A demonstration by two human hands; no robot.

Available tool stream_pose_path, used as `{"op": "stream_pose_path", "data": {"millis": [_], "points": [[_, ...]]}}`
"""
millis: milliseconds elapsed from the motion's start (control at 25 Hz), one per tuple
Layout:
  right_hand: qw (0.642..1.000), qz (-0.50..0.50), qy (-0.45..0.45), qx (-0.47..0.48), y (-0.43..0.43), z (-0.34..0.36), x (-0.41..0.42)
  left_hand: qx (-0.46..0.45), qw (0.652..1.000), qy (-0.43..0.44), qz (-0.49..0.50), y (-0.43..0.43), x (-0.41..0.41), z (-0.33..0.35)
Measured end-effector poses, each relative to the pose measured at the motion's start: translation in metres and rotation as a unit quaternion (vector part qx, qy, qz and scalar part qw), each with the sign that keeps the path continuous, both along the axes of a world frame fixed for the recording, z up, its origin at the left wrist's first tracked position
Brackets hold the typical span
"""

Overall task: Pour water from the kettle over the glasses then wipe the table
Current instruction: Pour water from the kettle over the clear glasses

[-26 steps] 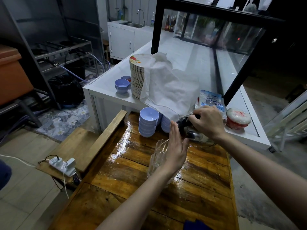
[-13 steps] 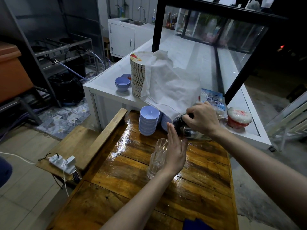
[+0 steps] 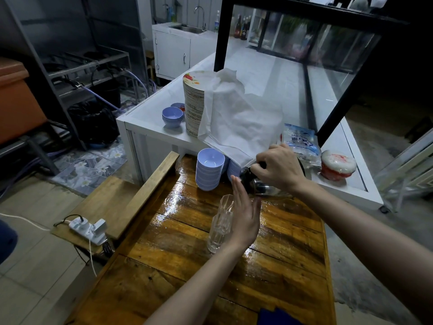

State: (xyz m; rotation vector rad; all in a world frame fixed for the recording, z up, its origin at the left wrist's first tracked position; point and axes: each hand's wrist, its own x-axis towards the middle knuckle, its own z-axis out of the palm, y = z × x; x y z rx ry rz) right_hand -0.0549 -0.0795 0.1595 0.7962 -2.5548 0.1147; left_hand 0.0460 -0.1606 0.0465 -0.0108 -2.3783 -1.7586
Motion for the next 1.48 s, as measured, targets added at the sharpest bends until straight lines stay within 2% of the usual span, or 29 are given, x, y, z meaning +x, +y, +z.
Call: {"op": "stream_pose_path", "data": {"millis": [400, 680, 800, 960, 1040, 1120, 1280, 1480], "points": [[1.0, 0.015, 0.009, 0.001, -0.005, -0.005, 0.001, 0.004, 1.0, -0.008, 0.002, -0.002, 0.002, -0.003], [0.999, 0.0, -0.028, -0.03, 0.008, -0.01, 0.0, -0.007, 1.0, 0.0, 0.002, 0.002, -0.003, -0.009], [0.996, -0.024, -0.047, -0.077, 0.019, -0.015, -0.003, -0.021, 1.0, 0.0, -0.012, 0.002, -0.005, -0.004], [0.97, -0.057, -0.102, -0.214, 0.054, -0.026, 0.006, -0.103, 0.992, 0.015, -0.066, 0.005, -0.013, 0.003], [0.939, -0.104, -0.133, -0.298, 0.077, -0.038, 0.013, -0.161, 0.981, 0.038, -0.098, 0.01, -0.018, 0.007], [0.89, -0.167, -0.161, -0.393, 0.101, -0.055, 0.024, -0.208, 0.967, 0.061, -0.136, 0.02, -0.023, 0.009], [0.768, -0.273, -0.184, -0.549, 0.15, -0.103, 0.053, -0.296, 0.921, 0.075, -0.242, 0.055, -0.038, 0.005], [0.596, -0.379, -0.198, -0.68, 0.196, -0.177, 0.082, -0.418, 0.833, 0.05, -0.358, 0.109, -0.048, -0.027]]}}
